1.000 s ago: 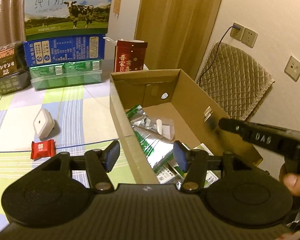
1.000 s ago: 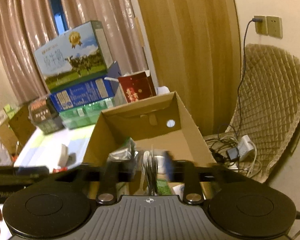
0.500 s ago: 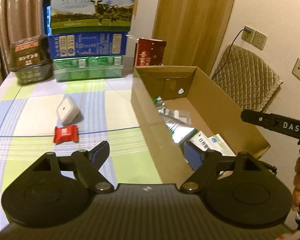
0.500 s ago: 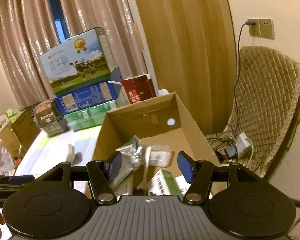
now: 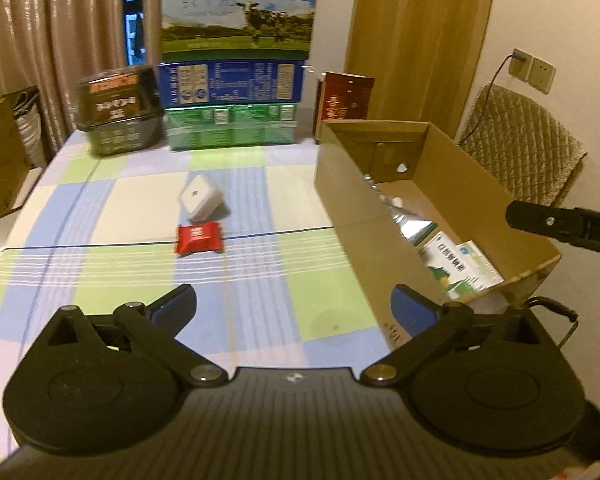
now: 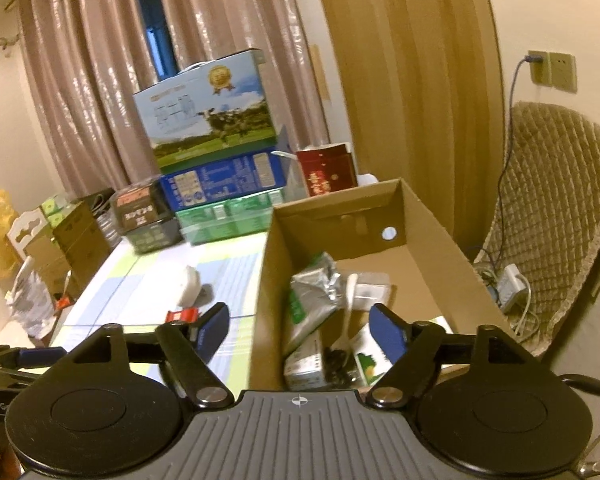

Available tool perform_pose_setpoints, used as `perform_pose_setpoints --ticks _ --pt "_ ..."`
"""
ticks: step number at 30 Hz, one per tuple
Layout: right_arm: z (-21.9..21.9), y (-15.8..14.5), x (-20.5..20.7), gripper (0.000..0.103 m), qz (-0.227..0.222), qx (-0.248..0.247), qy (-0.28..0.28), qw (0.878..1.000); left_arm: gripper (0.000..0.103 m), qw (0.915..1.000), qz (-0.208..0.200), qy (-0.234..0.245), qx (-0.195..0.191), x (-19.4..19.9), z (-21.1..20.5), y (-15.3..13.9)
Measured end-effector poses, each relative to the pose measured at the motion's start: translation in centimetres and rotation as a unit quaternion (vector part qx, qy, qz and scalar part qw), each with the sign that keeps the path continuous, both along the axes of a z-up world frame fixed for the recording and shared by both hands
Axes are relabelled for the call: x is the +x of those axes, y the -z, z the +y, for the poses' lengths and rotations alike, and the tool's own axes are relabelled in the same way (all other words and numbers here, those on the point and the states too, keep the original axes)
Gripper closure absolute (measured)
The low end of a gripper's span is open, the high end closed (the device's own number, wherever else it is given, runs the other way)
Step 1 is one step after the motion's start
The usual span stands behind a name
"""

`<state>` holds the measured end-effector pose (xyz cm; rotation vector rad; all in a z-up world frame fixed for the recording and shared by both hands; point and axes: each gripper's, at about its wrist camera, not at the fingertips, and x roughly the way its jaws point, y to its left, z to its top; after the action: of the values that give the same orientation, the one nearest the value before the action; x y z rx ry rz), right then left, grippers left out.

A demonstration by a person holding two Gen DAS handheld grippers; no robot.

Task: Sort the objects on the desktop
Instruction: 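Withdraw both tools from the cardboard box back over the table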

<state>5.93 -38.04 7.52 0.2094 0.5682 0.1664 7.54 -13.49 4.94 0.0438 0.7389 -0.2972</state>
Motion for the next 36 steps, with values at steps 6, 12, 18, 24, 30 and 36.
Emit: perform_pose_setpoints --ticks 6,12,18,24,30,36 --pt "2.3 -0.2 -0.9 0.002 -0.01 -0.017 -0.011 1.0 0.001 0.9998 0.002 -0.022 -0.001 -0.9 2.7 -0.1" --pt "4.4 -0.2 -1.4 0.002 -0.01 -0.029 -0.032 0.999 0.001 0.9988 -0.001 -0.048 0.012 -1.6 5.5 0.0" --pt "6.1 0.4 -1.6 0.002 -0.006 -0.035 -0.051 0.998 0.001 0.9971 0.007 -0.076 0.009 -1.7 8.4 0.5" --pt "7.7 1.1 -1.6 0.002 -0.002 -0.043 -0.068 0.997 0.001 0.9955 0.013 -0.094 0.011 -1.4 10.2 1.1" --pt "9.1 1.4 -1.0 0.002 -0.002 -0.049 -0.085 0.995 0.001 0.995 0.016 -0.097 0.017 -0.6 11.1 1.6" --pt "11.0 1.6 0.2 0.002 -0.017 -0.058 -0.104 0.993 0.001 0.9951 0.019 -0.094 0.023 0.9 11.5 2.3"
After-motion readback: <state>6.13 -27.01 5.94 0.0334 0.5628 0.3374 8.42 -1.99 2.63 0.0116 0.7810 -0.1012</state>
